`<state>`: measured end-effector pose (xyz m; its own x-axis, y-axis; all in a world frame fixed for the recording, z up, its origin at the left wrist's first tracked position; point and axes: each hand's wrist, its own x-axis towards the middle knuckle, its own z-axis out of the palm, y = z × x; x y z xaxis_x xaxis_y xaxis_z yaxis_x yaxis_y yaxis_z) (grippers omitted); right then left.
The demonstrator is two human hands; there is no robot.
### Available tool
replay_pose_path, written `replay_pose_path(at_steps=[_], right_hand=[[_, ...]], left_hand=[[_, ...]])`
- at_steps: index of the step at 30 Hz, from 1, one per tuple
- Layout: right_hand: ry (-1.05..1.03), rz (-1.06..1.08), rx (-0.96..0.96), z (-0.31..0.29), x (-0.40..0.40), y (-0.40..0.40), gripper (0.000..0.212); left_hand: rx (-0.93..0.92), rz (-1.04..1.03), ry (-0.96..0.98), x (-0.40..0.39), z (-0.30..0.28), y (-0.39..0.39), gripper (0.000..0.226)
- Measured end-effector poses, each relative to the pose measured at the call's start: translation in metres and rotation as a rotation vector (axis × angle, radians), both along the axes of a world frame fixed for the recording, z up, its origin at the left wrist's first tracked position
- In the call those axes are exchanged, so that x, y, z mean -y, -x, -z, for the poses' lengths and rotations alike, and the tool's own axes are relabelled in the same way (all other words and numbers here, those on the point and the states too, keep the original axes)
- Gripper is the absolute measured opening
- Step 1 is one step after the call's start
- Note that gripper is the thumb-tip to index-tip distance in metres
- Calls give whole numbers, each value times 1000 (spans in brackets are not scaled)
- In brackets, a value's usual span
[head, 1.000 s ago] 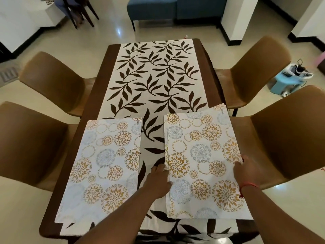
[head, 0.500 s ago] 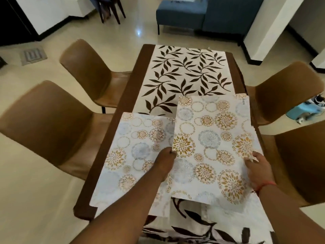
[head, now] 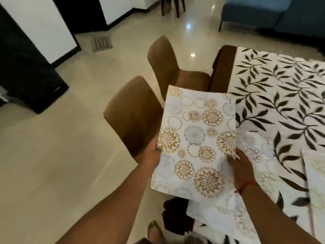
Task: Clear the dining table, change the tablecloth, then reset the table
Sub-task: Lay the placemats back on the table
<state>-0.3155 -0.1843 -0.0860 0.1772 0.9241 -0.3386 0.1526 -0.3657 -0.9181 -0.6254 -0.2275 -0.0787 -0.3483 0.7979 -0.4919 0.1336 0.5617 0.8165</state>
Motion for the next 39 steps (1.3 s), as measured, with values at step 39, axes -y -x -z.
replay_pose_path(at_steps=[39], right_hand=[[-24,-349,-171,29,-272,821,37]], left_hand=[[-136,-499,-100,-138,-13,736,24]])
